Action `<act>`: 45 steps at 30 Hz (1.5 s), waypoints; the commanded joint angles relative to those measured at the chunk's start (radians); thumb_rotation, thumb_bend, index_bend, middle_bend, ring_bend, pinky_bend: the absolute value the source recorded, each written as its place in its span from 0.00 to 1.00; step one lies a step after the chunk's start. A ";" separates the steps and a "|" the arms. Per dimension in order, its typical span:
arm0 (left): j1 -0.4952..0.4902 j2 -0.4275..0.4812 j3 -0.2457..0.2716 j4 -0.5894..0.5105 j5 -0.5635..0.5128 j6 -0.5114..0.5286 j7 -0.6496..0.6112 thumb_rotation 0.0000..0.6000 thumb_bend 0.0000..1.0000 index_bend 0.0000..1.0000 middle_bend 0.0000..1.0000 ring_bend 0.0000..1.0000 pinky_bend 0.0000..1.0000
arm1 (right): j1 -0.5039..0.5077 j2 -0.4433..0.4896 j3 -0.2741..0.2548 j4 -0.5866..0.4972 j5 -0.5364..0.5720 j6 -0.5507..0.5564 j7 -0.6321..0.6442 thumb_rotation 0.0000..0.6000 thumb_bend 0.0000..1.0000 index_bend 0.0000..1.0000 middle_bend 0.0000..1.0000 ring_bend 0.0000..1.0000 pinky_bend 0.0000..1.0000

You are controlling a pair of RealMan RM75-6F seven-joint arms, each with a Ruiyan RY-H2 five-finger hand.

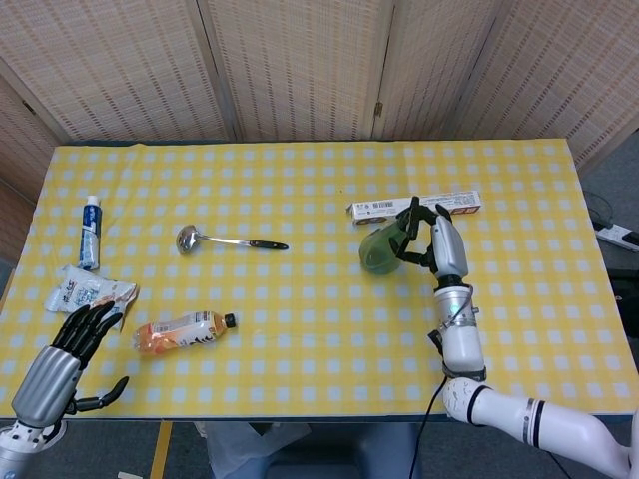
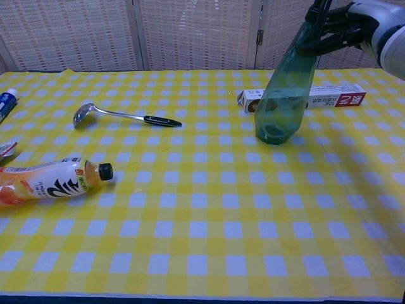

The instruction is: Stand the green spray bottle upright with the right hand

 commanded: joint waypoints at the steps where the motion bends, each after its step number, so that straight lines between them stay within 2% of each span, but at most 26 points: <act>1: -0.001 -0.001 0.000 0.000 -0.001 -0.001 0.000 0.42 0.38 0.00 0.03 0.07 0.00 | 0.025 0.021 0.015 -0.008 0.032 -0.005 -0.039 1.00 0.35 0.89 0.35 0.28 0.00; 4: -0.002 -0.002 -0.002 0.001 -0.007 -0.007 0.000 0.41 0.38 0.00 0.03 0.07 0.00 | 0.032 0.030 0.008 0.000 0.027 -0.015 -0.049 1.00 0.35 0.78 0.30 0.26 0.00; 7: -0.005 -0.003 -0.001 0.002 -0.012 -0.016 -0.001 0.41 0.38 0.00 0.04 0.07 0.00 | 0.037 0.047 -0.002 0.000 0.010 -0.037 -0.047 1.00 0.35 0.56 0.22 0.21 0.00; 10: -0.010 -0.004 0.006 -0.002 -0.012 -0.034 -0.001 0.42 0.38 0.00 0.10 0.08 0.00 | 0.042 0.057 -0.009 0.000 -0.003 -0.039 -0.053 1.00 0.35 0.42 0.16 0.17 0.00; 14: -0.013 -0.004 0.005 -0.001 -0.014 -0.036 -0.002 0.41 0.38 0.00 0.10 0.08 0.00 | 0.050 0.072 -0.016 -0.001 -0.009 -0.045 -0.063 1.00 0.35 0.22 0.10 0.13 0.00; 17: -0.013 -0.004 0.002 0.001 -0.022 -0.036 -0.010 0.41 0.38 0.00 0.10 0.07 0.00 | 0.054 0.084 -0.022 0.003 -0.009 -0.045 -0.073 1.00 0.35 0.14 0.06 0.11 0.00; 22: -0.015 -0.004 0.002 0.003 -0.021 -0.038 -0.009 0.41 0.38 0.00 0.10 0.07 0.00 | 0.056 0.102 -0.030 -0.002 -0.005 -0.054 -0.075 1.00 0.35 0.11 0.04 0.09 0.00; 28: -0.015 -0.004 0.001 0.002 -0.021 -0.033 -0.010 0.41 0.38 0.00 0.10 0.08 0.00 | 0.034 0.155 -0.060 -0.059 -0.014 -0.047 -0.092 1.00 0.35 0.07 0.02 0.07 0.00; 33: -0.016 -0.006 0.003 0.000 -0.018 -0.035 0.000 0.41 0.38 0.00 0.10 0.08 0.00 | -0.014 0.230 -0.072 -0.159 -0.027 -0.030 -0.069 1.00 0.35 0.06 0.01 0.06 0.00; 38: -0.013 -0.009 0.004 -0.004 -0.012 -0.029 0.014 0.41 0.38 0.00 0.10 0.07 0.00 | -0.097 0.374 -0.097 -0.305 -0.070 -0.044 -0.023 1.00 0.35 0.04 0.00 0.06 0.00; 41: -0.013 -0.013 0.000 -0.003 -0.018 -0.031 0.024 0.42 0.38 0.00 0.10 0.07 0.00 | -0.182 0.496 -0.132 -0.414 -0.152 -0.081 0.058 1.00 0.35 0.03 0.00 0.04 0.00; 42: -0.013 -0.013 -0.001 -0.002 -0.021 -0.031 0.027 0.42 0.38 0.00 0.10 0.07 0.00 | -0.227 0.554 -0.153 -0.454 -0.209 -0.103 0.103 1.00 0.35 0.02 0.00 0.04 0.00; 44: -0.013 -0.015 -0.006 0.001 -0.025 -0.029 0.028 0.41 0.38 0.00 0.10 0.08 0.00 | -0.303 0.628 -0.207 -0.483 -0.349 -0.112 0.152 1.00 0.35 0.01 0.00 0.04 0.00; 45: -0.013 -0.016 -0.011 0.005 -0.028 -0.025 0.030 0.41 0.38 0.00 0.10 0.08 0.00 | -0.356 0.653 -0.255 -0.473 -0.473 -0.089 0.166 1.00 0.35 0.01 0.00 0.04 0.00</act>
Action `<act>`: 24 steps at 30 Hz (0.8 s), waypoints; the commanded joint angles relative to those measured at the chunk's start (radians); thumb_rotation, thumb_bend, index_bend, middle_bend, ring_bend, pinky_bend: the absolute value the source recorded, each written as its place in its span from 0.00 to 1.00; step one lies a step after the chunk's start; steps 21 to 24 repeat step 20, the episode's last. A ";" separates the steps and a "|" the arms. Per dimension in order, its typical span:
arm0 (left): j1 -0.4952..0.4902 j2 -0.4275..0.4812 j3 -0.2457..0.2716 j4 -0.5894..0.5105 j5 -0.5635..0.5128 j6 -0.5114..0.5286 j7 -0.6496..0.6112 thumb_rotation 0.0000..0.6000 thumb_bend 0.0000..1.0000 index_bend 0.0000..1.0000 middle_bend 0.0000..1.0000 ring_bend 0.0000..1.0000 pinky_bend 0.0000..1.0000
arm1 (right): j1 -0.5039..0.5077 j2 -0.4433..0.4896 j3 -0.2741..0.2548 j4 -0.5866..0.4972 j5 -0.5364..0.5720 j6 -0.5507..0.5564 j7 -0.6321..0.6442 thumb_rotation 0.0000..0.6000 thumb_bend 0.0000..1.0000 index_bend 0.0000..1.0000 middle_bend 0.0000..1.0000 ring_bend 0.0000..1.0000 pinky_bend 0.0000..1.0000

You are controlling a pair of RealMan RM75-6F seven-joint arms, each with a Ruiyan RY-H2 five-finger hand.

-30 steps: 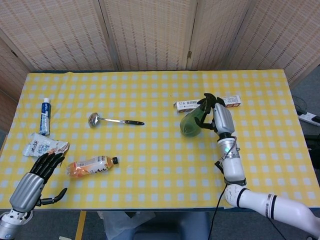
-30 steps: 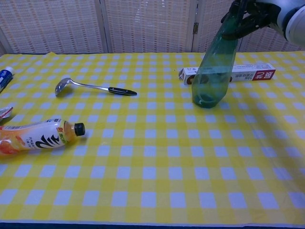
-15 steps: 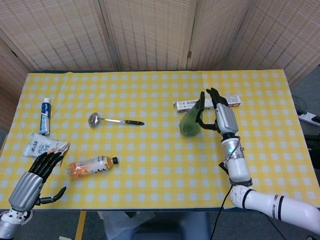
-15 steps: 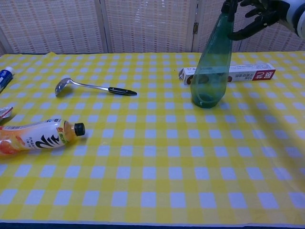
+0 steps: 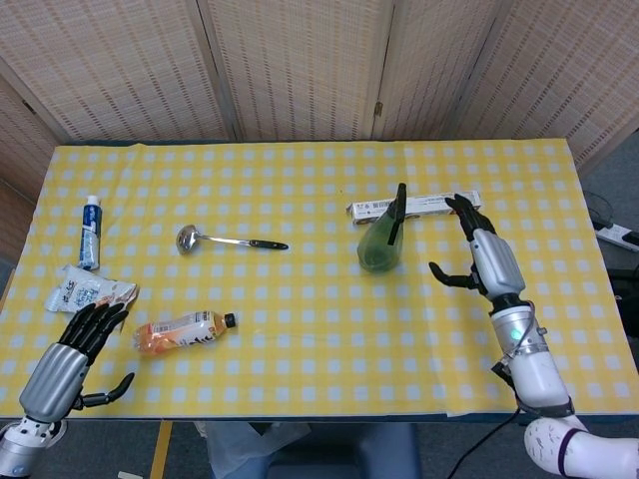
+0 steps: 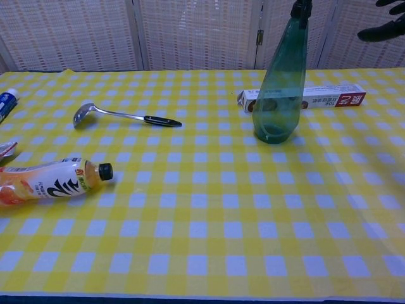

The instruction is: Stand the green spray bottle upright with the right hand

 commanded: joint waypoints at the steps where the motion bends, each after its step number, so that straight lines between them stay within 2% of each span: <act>1: 0.001 -0.004 -0.010 0.009 -0.008 0.008 0.005 0.41 0.38 0.00 0.10 0.08 0.00 | -0.217 0.148 -0.164 -0.058 -0.400 0.021 0.111 1.00 0.35 0.01 0.00 0.03 0.00; 3: 0.003 -0.010 -0.018 0.014 -0.016 0.017 0.010 0.41 0.38 0.00 0.10 0.08 0.00 | -0.301 0.111 -0.255 0.030 -0.602 0.129 0.094 1.00 0.35 0.01 0.00 0.01 0.00; 5: 0.008 -0.012 -0.021 0.012 -0.016 0.028 0.012 0.41 0.38 0.00 0.10 0.08 0.00 | -0.368 0.047 -0.320 0.122 -0.718 0.231 0.102 1.00 0.35 0.00 0.00 0.00 0.00; 8: 0.015 -0.014 -0.025 0.011 -0.009 0.051 0.024 0.41 0.38 0.00 0.10 0.08 0.00 | -0.440 -0.040 -0.369 0.270 -0.808 0.357 0.091 1.00 0.35 0.00 0.00 0.00 0.00; 11: 0.021 -0.018 -0.029 0.013 -0.014 0.058 0.041 0.42 0.38 0.00 0.10 0.08 0.00 | -0.496 -0.109 -0.390 0.387 -0.842 0.453 0.019 1.00 0.35 0.00 0.00 0.00 0.00; 13: 0.021 -0.022 -0.032 0.015 -0.022 0.053 0.052 0.42 0.38 0.00 0.10 0.08 0.00 | -0.520 -0.130 -0.401 0.412 -0.830 0.475 0.001 1.00 0.35 0.00 0.00 0.00 0.00; 18: 0.015 -0.029 -0.028 0.008 -0.024 0.026 0.081 0.41 0.38 0.00 0.09 0.08 0.00 | -0.517 -0.103 -0.402 0.389 -0.773 0.432 -0.002 1.00 0.35 0.00 0.00 0.00 0.00; 24: 0.016 -0.031 -0.024 0.006 -0.018 0.023 0.096 0.42 0.38 0.00 0.09 0.08 0.00 | -0.514 -0.100 -0.401 0.383 -0.771 0.426 -0.008 1.00 0.35 0.00 0.00 0.00 0.00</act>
